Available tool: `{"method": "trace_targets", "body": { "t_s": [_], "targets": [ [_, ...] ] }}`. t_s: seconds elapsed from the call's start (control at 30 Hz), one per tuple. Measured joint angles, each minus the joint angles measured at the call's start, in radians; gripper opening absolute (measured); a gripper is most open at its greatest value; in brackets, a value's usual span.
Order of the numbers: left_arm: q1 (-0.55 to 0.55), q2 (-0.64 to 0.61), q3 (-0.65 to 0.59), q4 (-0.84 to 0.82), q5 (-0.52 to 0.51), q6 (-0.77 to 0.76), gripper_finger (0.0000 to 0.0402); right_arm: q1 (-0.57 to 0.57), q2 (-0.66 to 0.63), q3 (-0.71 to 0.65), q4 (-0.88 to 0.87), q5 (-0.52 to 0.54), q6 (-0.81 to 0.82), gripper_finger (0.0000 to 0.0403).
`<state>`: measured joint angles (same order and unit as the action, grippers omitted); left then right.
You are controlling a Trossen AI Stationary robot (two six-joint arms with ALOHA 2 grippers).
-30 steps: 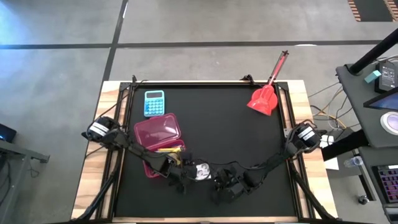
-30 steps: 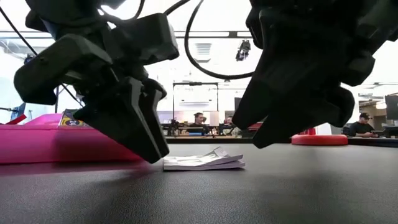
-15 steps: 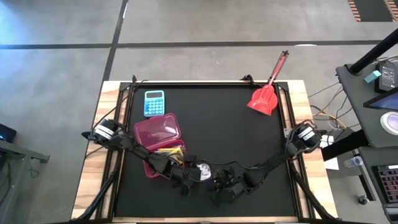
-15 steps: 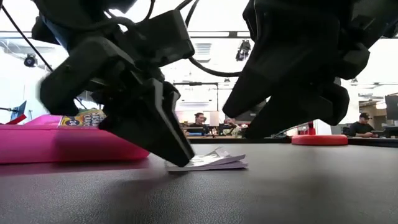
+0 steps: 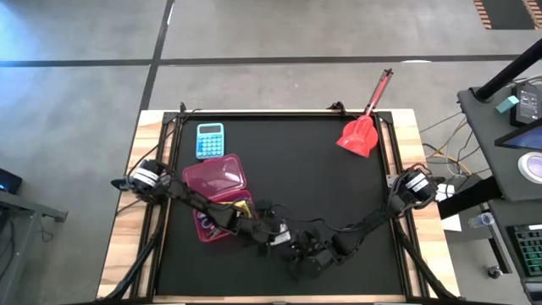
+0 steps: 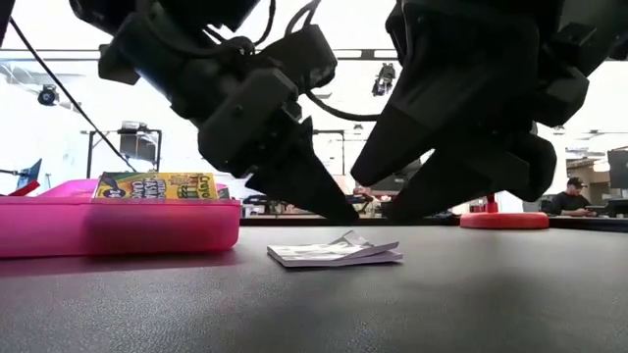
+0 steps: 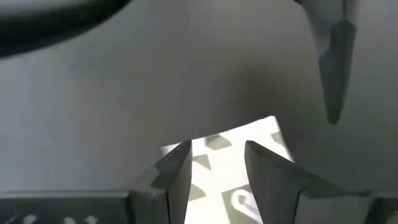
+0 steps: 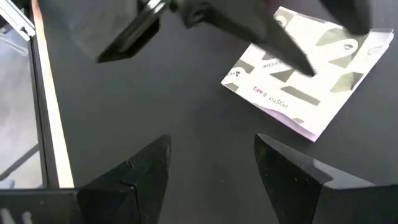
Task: Pack school essentials
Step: Put the white sticky notes into the pink supply box
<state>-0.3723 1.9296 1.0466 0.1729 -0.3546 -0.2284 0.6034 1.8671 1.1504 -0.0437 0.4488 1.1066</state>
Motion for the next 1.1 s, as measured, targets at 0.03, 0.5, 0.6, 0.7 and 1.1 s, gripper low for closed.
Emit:
{"method": "trace_targets", "body": {
  "t_s": [0.03,0.5,0.6,0.7,1.1],
  "targets": [
    [0.001,-0.001,0.0,-0.011,-0.001,0.004,0.0132,0.001,0.0,-0.005,0.0,0.001,0.009,0.0221],
    [-0.014,-0.006,0.001,-0.138,0.112,-0.001,0.0132,0.005,0.0,-0.07,0.086,0.05,0.048,0.0221],
    [-0.006,0.017,0.0,-0.051,0.118,0.0,0.0132,0.005,0.0,-0.071,0.086,0.049,0.047,0.0221],
    [0.01,0.041,0.009,-0.012,0.116,-0.001,0.0132,0.006,0.0,-0.071,0.086,0.04,0.05,0.0221],
    [0.048,0.054,0.042,0.014,0.006,0.007,0.0132,0.011,0.011,-0.065,0.047,-0.021,0.046,0.0221]
  ]
}}
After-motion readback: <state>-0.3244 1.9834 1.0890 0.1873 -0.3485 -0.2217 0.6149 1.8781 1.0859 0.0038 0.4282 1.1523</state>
